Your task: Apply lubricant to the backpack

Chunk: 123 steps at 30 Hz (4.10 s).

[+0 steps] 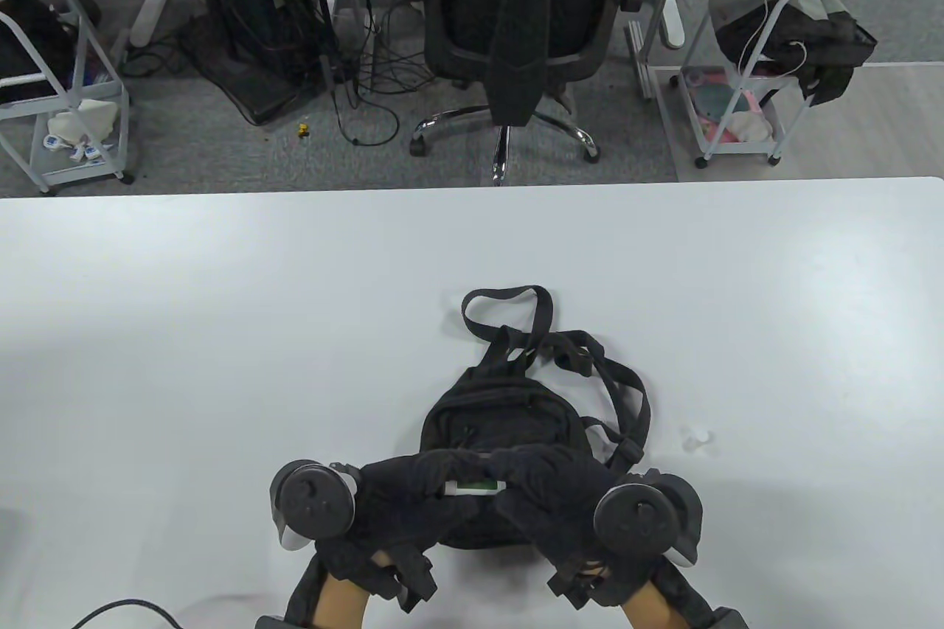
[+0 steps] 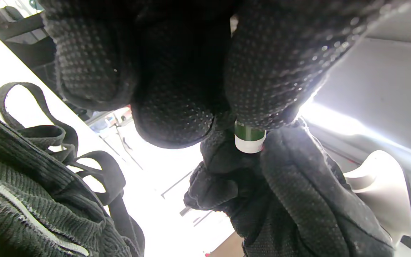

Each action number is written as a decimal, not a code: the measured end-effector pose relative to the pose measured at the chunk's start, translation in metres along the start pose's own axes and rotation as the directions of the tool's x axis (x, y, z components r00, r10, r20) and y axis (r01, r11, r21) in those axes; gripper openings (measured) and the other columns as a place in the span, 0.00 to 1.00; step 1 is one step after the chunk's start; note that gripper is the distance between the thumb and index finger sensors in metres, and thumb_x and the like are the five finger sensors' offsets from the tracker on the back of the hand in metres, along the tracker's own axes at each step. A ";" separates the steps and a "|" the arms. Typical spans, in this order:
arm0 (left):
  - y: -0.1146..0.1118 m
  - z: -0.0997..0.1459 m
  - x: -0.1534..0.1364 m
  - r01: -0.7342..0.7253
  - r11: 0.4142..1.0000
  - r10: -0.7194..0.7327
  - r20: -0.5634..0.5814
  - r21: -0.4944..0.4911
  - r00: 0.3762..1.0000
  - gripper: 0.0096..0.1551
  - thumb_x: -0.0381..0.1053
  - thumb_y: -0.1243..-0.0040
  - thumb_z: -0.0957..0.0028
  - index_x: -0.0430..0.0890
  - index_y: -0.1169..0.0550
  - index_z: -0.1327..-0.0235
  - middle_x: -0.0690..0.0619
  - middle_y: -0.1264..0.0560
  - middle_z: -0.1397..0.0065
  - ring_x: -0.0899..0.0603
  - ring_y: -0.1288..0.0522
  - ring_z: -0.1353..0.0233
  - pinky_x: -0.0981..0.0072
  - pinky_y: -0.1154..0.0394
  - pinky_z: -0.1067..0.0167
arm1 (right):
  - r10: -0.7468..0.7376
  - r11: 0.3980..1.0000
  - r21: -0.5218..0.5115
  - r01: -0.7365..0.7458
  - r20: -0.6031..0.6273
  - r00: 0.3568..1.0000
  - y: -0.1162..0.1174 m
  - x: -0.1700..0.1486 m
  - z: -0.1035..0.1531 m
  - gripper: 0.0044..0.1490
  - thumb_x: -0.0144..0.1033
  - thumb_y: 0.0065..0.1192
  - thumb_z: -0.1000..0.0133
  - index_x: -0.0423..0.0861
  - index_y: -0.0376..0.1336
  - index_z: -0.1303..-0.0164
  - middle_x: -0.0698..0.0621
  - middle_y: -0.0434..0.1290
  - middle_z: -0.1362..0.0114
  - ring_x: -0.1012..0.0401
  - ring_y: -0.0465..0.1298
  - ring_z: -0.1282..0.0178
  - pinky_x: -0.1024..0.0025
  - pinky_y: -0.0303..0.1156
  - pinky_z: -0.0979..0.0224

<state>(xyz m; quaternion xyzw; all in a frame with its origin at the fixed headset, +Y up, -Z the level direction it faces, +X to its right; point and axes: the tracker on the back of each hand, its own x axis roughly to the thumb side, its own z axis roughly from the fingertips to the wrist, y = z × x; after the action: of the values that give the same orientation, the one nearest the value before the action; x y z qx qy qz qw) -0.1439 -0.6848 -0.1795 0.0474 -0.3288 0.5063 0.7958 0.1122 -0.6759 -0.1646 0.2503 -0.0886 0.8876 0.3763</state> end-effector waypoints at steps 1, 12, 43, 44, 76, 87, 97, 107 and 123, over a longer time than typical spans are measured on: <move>0.000 0.000 0.000 -0.001 1.000 0.001 0.001 0.000 1.000 0.29 0.50 0.17 0.60 0.43 0.15 0.45 0.46 0.13 0.46 0.41 0.07 0.56 0.49 0.09 0.53 | 0.001 1.000 0.012 -0.001 -0.008 1.000 0.000 -0.001 0.000 0.31 0.57 0.66 0.47 0.59 0.67 0.33 0.55 0.77 0.35 0.58 0.85 0.43 0.47 0.74 0.32; 0.002 0.001 0.000 -0.020 1.000 0.020 0.006 0.013 1.000 0.29 0.50 0.17 0.59 0.43 0.15 0.45 0.46 0.13 0.46 0.41 0.07 0.56 0.49 0.09 0.53 | 0.038 0.999 0.004 -0.038 0.009 0.999 -0.001 0.001 0.000 0.32 0.57 0.70 0.49 0.60 0.68 0.34 0.55 0.78 0.35 0.59 0.85 0.44 0.47 0.74 0.31; 0.003 0.002 0.002 -0.013 0.999 0.012 0.027 0.031 1.000 0.29 0.51 0.17 0.59 0.44 0.15 0.45 0.48 0.13 0.46 0.41 0.08 0.55 0.48 0.10 0.51 | -0.056 0.998 0.039 0.056 -0.001 0.998 -0.001 -0.005 -0.002 0.31 0.60 0.64 0.46 0.57 0.70 0.35 0.53 0.79 0.37 0.57 0.86 0.46 0.45 0.74 0.32; 0.003 0.002 0.002 -0.013 0.999 0.013 0.026 0.033 1.000 0.29 0.51 0.17 0.59 0.44 0.16 0.45 0.48 0.13 0.45 0.41 0.08 0.55 0.47 0.11 0.51 | -0.053 0.998 0.034 0.053 -0.003 0.999 -0.001 -0.005 -0.002 0.33 0.61 0.65 0.47 0.57 0.69 0.34 0.53 0.79 0.36 0.57 0.86 0.45 0.45 0.74 0.32; 0.004 0.001 0.002 -0.009 0.999 0.008 0.019 0.034 1.000 0.29 0.51 0.17 0.59 0.45 0.16 0.45 0.49 0.13 0.45 0.41 0.08 0.54 0.48 0.11 0.50 | -0.002 1.000 -0.003 0.002 0.010 1.000 -0.006 -0.004 -0.001 0.35 0.56 0.77 0.51 0.59 0.67 0.33 0.56 0.77 0.35 0.60 0.86 0.44 0.46 0.74 0.29; 0.006 0.001 0.000 -0.005 0.999 0.005 0.009 0.035 1.000 0.29 0.52 0.17 0.59 0.45 0.15 0.45 0.49 0.13 0.46 0.41 0.08 0.54 0.47 0.11 0.50 | -0.010 1.000 0.024 0.010 0.000 1.000 -0.003 -0.008 -0.002 0.34 0.59 0.73 0.50 0.60 0.67 0.34 0.56 0.78 0.35 0.59 0.86 0.45 0.48 0.75 0.31; 0.004 0.001 0.001 -0.005 1.000 0.004 0.013 0.030 1.000 0.29 0.52 0.17 0.59 0.45 0.15 0.45 0.49 0.13 0.46 0.41 0.08 0.54 0.47 0.11 0.50 | -0.049 0.998 0.039 0.049 -0.015 0.999 -0.001 -0.011 -0.003 0.28 0.57 0.65 0.46 0.59 0.70 0.37 0.55 0.79 0.38 0.59 0.86 0.47 0.48 0.75 0.32; 0.003 0.001 0.001 -0.014 1.000 0.013 0.018 0.027 1.000 0.29 0.52 0.17 0.60 0.45 0.15 0.46 0.49 0.13 0.46 0.41 0.08 0.54 0.47 0.11 0.50 | -0.052 0.997 0.063 0.052 -0.006 0.999 0.001 -0.010 -0.003 0.29 0.59 0.63 0.46 0.58 0.71 0.38 0.55 0.81 0.40 0.59 0.87 0.50 0.47 0.75 0.33; 0.002 0.001 0.003 -0.002 1.000 0.002 0.024 0.022 1.000 0.29 0.52 0.17 0.60 0.45 0.15 0.46 0.49 0.13 0.47 0.42 0.08 0.55 0.47 0.11 0.50 | -0.051 0.995 0.085 0.052 -0.015 0.999 0.005 -0.011 -0.004 0.33 0.62 0.58 0.46 0.56 0.69 0.35 0.53 0.79 0.37 0.57 0.86 0.47 0.45 0.75 0.33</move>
<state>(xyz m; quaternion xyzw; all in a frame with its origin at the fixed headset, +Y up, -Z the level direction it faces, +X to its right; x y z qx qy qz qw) -0.1450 -0.6820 -0.1780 0.0616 -0.3327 0.5102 0.7907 0.1134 -0.6848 -0.1732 0.2626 -0.0415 0.8823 0.3884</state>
